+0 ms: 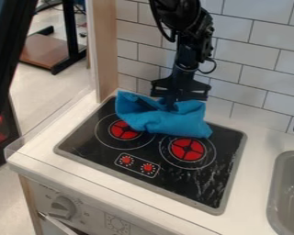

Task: Fold the cloth from bottom right to top left

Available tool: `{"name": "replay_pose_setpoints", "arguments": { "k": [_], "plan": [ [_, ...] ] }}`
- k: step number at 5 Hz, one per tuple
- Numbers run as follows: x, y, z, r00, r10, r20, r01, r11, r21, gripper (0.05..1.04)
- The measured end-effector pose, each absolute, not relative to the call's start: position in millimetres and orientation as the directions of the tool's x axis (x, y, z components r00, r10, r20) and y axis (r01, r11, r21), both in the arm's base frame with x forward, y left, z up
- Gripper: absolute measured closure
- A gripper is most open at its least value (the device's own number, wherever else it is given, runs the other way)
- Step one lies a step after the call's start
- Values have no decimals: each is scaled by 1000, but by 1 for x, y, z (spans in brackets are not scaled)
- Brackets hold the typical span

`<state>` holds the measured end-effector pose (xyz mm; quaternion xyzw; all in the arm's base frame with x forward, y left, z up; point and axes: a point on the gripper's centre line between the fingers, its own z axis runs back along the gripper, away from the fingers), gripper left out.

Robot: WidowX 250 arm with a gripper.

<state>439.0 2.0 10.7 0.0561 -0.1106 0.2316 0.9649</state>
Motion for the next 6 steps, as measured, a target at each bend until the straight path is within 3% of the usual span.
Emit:
{"name": "replay_pose_setpoints", "arguments": {
  "k": [3,5,6],
  "plan": [
    [430,2,15,865,446,229,-464,886,25,103],
    [426,-6,31,863,454,223,-458,888,-38,87],
    [424,-9,57,862,437,258,-435,898,-68,85]
  ]
}}
